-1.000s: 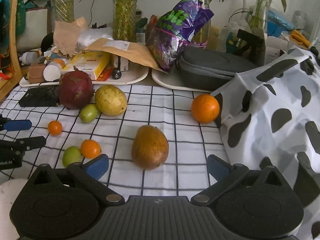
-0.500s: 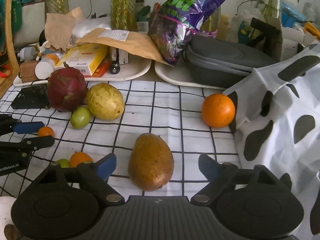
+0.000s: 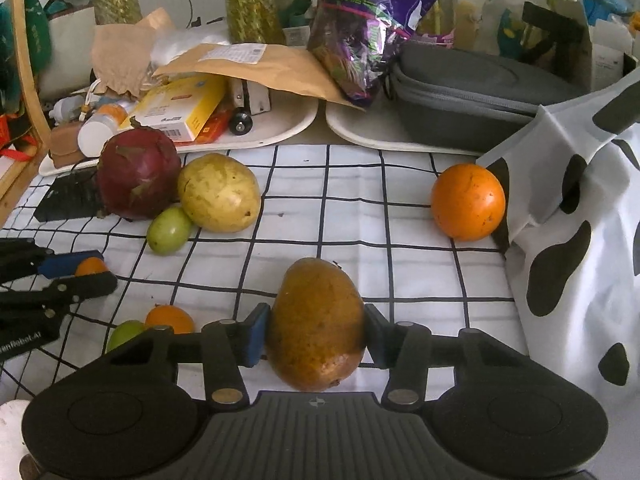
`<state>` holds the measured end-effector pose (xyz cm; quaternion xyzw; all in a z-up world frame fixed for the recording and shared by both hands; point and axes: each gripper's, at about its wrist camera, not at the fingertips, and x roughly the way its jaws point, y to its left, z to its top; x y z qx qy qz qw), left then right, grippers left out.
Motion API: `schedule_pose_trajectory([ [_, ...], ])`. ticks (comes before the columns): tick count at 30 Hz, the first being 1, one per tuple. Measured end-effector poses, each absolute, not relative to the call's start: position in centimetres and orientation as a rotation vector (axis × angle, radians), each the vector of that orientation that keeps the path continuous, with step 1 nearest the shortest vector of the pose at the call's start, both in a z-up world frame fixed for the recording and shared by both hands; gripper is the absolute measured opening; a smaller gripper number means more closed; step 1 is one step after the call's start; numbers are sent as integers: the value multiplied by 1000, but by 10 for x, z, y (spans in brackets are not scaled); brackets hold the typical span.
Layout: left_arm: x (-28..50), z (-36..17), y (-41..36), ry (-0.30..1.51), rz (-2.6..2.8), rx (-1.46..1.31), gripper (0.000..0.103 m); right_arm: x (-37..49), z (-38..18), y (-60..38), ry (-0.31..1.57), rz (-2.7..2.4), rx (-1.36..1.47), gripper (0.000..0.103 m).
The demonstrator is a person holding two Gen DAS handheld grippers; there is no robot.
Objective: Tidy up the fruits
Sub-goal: 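Grasp the small orange tomato with the left gripper while the right grasps the brown mango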
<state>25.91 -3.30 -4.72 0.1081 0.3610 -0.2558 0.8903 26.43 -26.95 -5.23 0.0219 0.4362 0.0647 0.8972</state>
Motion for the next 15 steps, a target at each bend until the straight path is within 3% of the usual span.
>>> schedule_pose_trajectory([
  [15,228,-25,-29,700,-532,216,24,232,-22,-276,824,135,76,49],
])
